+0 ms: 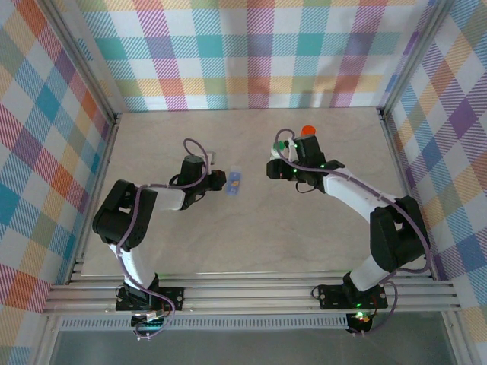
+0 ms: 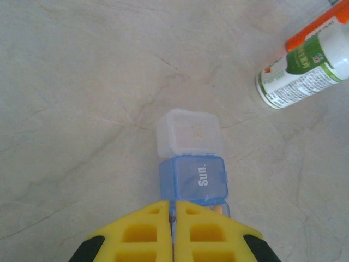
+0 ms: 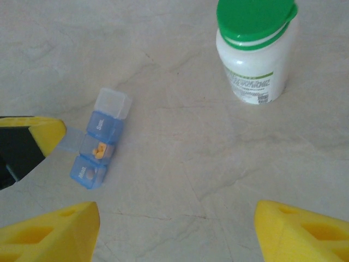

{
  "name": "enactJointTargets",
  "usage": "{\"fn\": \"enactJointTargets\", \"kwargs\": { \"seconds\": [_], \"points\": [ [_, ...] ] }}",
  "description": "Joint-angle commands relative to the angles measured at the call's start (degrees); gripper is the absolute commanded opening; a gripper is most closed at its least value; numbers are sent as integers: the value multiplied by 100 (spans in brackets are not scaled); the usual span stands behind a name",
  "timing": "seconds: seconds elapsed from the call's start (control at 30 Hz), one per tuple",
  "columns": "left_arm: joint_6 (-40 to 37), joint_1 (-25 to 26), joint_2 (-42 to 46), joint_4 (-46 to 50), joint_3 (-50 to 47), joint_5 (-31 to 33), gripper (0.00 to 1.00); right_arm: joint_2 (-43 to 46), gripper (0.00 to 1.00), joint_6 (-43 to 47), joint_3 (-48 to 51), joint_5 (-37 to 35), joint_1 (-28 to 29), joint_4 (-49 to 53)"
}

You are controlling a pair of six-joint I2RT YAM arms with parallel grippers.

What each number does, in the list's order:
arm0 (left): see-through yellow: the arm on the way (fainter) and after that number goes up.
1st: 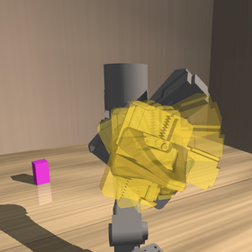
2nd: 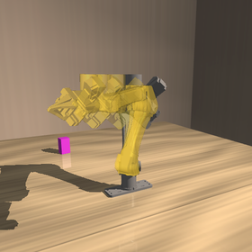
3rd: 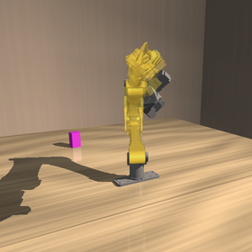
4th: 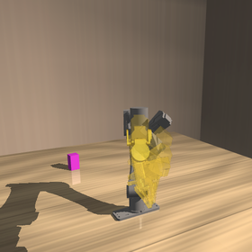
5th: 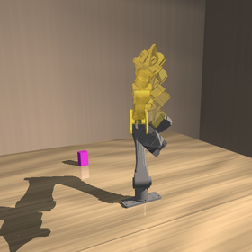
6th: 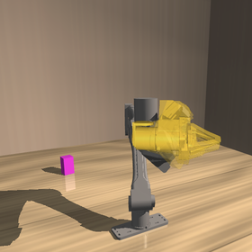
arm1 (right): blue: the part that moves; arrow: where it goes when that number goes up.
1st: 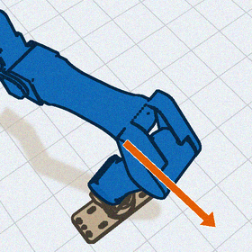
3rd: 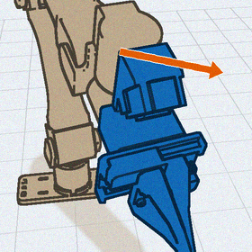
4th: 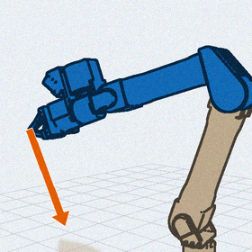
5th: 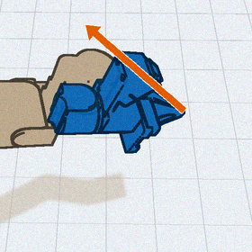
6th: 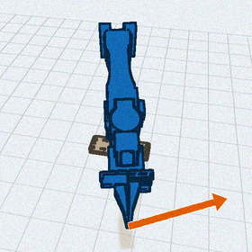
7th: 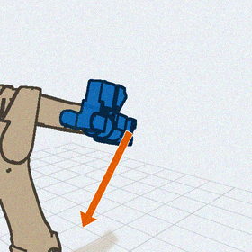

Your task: Sort the pills into containers

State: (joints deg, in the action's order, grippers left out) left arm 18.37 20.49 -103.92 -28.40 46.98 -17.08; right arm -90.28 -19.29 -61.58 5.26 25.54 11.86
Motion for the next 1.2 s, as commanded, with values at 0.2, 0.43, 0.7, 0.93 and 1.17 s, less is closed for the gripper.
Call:
{"fn": "enactJointTargets", "kwargs": {
  "seconds": [0.2,0.43,0.7,0.93,1.17],
  "points": [
    [-1113,442,-421,1224,984,-1272,1,427,75,21,253,-312,44,72],
    [-2554,868,-824,3242,2062,-1934,2,1014,75,-47,749,-922,-14,125],
    [-2896,1119,-1112,4096,2790,-1353,22,1120,76,-249,1175,-718,-84,58],
    [-2597,1124,-618,3879,2695,-1134,38,723,76,-296,1283,-396,-169,-180],
    [-2033,1109,256,3482,2165,-492,48,60,76,-235,1050,-162,-199,-383]
  ]
}}
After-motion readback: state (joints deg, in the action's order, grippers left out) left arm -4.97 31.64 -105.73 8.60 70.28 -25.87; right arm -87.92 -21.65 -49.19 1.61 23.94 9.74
